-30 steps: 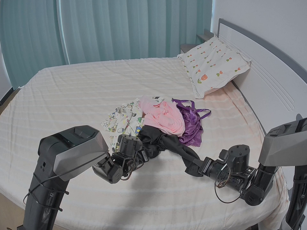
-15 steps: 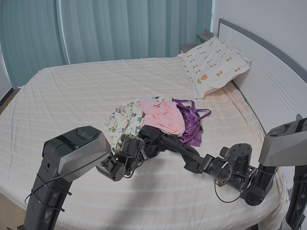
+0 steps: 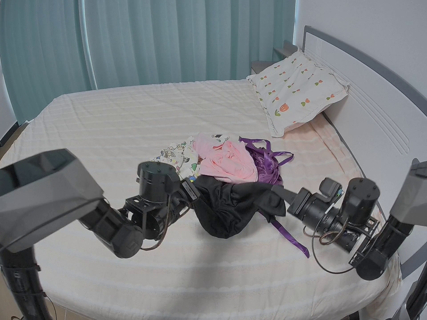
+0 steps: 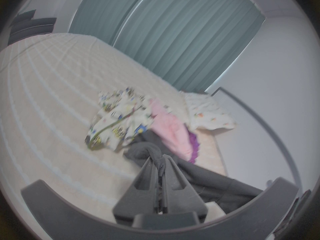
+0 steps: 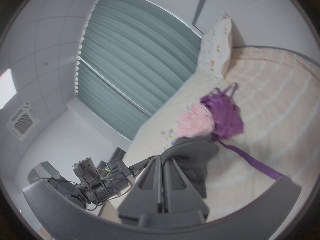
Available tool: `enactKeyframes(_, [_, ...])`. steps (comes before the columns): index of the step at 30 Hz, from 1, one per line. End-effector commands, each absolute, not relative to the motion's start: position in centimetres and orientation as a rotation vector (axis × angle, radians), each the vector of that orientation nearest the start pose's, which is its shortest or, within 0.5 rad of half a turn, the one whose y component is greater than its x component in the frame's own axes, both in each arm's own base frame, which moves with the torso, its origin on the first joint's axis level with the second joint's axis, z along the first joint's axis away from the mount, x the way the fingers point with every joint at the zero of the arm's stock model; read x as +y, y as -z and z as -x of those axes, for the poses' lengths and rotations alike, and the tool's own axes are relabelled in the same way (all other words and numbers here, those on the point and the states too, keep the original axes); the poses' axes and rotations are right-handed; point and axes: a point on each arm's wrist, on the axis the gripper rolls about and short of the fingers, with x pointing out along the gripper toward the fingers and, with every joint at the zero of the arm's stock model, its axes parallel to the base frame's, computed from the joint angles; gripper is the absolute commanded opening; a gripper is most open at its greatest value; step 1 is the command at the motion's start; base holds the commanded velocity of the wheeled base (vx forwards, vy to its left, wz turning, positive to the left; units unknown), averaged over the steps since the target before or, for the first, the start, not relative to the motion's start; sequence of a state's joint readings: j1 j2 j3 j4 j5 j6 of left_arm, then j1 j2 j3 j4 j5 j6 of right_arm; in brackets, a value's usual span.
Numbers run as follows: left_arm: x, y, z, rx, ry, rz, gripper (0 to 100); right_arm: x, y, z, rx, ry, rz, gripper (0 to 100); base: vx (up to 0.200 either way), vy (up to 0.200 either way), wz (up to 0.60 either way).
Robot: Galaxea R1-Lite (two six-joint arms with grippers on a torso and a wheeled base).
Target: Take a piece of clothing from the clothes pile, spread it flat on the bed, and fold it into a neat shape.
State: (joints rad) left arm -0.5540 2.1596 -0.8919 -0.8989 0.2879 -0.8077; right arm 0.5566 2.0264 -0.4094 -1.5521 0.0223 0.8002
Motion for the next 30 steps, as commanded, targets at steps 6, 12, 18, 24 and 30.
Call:
enactKeyframes(6, [-15.7,-21.5,-24.3,0.067,0.293,0.719,0,12.9,-23.2,-20.8,-0.107,-0.768,-0.832,0,0.000,0.000,0.00])
enactKeyframes(12, [-15.3,-20.2,-23.8,0.087,0.225,0.689,0,13.1,-21.2,-21.2,-0.011,-0.754,-0.817,0,0.000,0.000,0.00])
enactKeyframes(18, [-15.1,-18.7,-23.2,0.133,0.198,0.668,0,13.5,-19.3,-21.4,0.067,-0.732,-0.806,0,0.000,0.000,0.00])
enactKeyframes(24, [-15.0,-17.6,-22.3,0.179,0.199,0.687,0,13.5,-18.2,-21.4,0.112,-0.716,-0.813,0,0.000,0.000,0.00])
enactKeyframes(30, [-15.0,-16.3,-21.3,0.233,0.199,0.678,0,13.4,-18.0,-21.3,0.131,-0.710,-0.831,0,-0.167,0.000,0.00])
